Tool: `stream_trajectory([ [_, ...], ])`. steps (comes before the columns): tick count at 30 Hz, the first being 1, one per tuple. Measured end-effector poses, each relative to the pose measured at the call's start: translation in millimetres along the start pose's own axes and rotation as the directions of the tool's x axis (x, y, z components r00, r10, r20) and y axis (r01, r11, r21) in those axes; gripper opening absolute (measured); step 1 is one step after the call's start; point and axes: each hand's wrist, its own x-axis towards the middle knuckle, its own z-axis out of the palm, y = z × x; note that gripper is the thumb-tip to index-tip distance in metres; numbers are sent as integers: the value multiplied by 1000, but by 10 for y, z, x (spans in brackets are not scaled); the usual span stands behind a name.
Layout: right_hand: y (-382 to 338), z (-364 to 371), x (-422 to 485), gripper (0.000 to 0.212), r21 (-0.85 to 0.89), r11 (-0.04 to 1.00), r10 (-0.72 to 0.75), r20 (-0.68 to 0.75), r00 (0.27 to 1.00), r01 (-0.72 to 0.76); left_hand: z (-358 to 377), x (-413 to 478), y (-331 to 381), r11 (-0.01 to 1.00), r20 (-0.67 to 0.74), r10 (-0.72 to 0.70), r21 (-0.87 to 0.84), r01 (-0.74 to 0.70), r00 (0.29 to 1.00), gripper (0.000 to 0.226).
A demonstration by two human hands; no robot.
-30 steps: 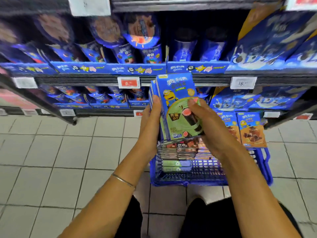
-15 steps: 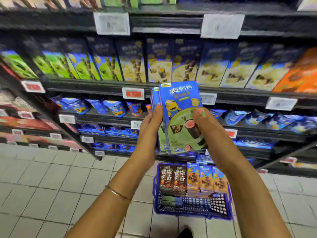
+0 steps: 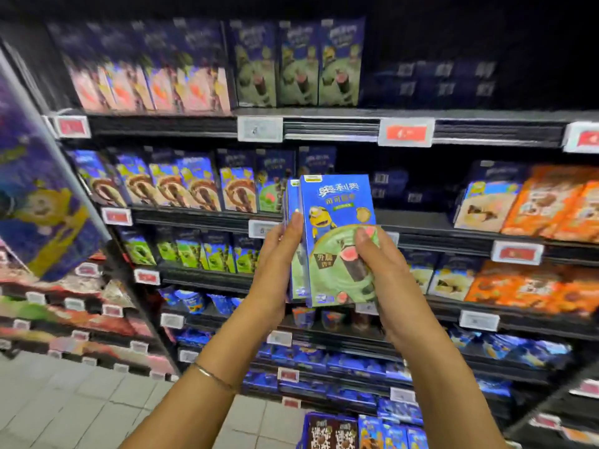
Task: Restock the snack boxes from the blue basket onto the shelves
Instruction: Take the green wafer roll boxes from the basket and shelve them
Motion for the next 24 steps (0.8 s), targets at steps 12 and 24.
stream_trajectory([
  [12,-738,-252,427,18,-18,986,-162,66,984,164,356,231,692,975,-12,217,46,-216,976,92],
  [24,-1144,-79,1465,17,89,971,-213,-91,973,221,-92,658,1372,929,-208,366,29,-368,907,65],
])
